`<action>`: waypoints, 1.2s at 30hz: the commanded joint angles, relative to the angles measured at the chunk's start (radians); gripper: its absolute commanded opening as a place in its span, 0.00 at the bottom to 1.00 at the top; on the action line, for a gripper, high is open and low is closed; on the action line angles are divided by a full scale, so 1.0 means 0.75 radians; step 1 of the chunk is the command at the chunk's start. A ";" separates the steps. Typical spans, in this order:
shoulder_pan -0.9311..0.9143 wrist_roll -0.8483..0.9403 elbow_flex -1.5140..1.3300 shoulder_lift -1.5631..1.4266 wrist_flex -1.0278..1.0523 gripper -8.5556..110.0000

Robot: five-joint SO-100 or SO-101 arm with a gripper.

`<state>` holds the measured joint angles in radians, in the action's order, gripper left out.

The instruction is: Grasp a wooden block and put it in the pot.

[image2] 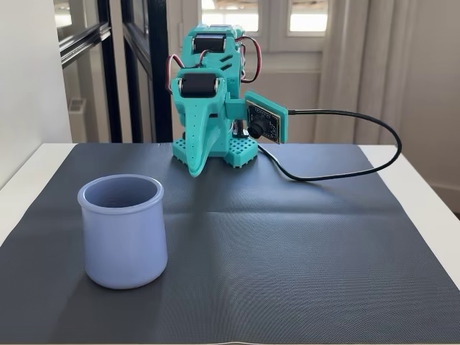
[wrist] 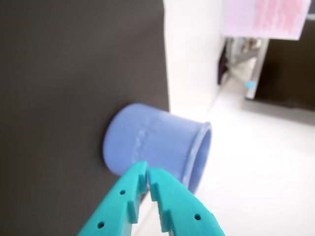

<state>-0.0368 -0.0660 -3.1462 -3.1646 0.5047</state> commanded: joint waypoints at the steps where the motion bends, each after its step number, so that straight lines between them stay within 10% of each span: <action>1: 0.006 0.035 -0.002 -0.053 0.084 0.07; 11: 0.006 0.074 0.004 -0.307 0.509 0.07; 36: -0.006 0.082 0.004 -0.311 0.513 0.07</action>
<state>-0.0399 -0.0092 -3.1493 -3.3870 0.8897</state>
